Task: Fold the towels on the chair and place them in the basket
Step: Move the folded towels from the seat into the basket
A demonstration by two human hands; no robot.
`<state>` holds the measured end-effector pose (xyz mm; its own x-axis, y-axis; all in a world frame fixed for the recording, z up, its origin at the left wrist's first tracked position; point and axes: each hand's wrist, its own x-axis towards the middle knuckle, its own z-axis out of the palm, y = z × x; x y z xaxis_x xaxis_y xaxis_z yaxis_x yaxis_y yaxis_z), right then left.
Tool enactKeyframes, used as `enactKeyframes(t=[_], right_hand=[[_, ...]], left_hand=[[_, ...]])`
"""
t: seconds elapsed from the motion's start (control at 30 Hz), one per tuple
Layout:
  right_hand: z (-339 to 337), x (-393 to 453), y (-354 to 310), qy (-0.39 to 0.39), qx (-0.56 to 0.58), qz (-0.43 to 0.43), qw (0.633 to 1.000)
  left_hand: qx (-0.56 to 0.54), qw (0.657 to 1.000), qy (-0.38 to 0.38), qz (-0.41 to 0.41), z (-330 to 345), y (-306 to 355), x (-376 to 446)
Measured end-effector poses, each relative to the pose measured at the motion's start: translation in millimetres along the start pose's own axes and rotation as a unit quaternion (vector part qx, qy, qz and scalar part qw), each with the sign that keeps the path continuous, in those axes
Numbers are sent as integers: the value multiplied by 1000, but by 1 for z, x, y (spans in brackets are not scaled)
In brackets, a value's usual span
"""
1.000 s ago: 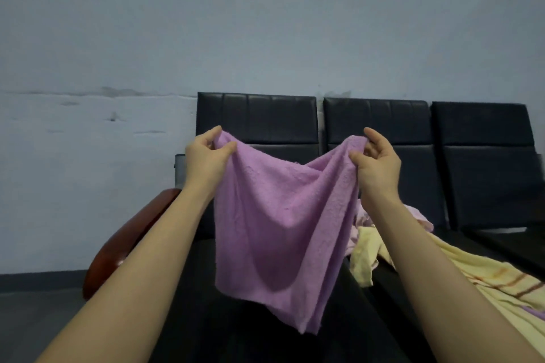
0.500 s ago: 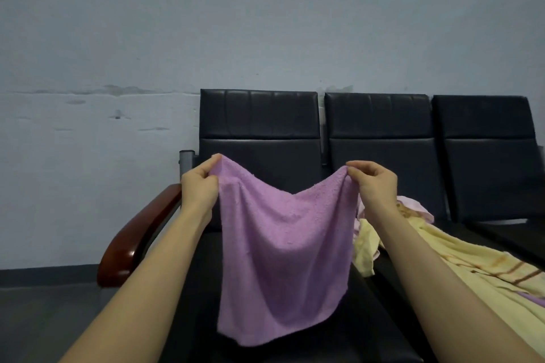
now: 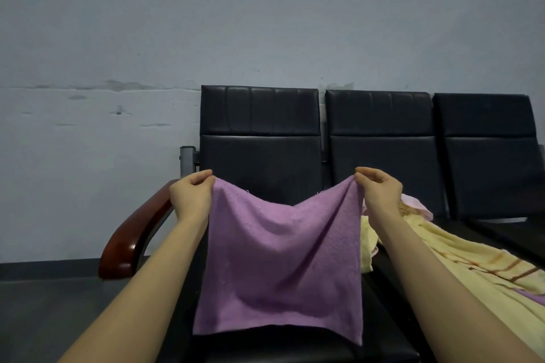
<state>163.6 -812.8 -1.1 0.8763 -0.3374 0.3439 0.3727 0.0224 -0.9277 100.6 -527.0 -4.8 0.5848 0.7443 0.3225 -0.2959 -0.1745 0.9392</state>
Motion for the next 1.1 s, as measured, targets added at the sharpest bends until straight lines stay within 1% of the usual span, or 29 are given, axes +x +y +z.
enactKeyframes(t=[0.1,0.2,0.33,0.5,0.57,0.67,0.8,0.87,0.97,1.1], right_hand=[[-2,1,-1,11,-13,-35,999],[-3,2,-2,16,-59,-71,996],[-4,-1,2,15,-163,-115,980],[-9,-9,16,14,-214,-127,969],[-10,-14,25,22,-237,-123,963],[-9,-17,42,15,-246,-108,963],[-6,-17,62,3,-205,-77,976],[-3,-13,70,-1,-190,-59,980],[4,0,79,-12,-182,-50,982],[16,26,69,-10,-176,-82,981]], left_hand=[[15,999,17,22,-4,4,2],[101,993,23,65,-9,9,4],[231,966,21,119,-17,2,8],[328,933,13,147,-29,-20,3],[332,932,18,147,-32,-25,-2],[310,944,7,113,-33,-33,-7],[248,968,-16,43,-29,-50,-6],[226,974,-15,17,-25,-58,-4],[214,976,-22,8,-14,-64,6],[191,980,-45,20,11,-55,26]])
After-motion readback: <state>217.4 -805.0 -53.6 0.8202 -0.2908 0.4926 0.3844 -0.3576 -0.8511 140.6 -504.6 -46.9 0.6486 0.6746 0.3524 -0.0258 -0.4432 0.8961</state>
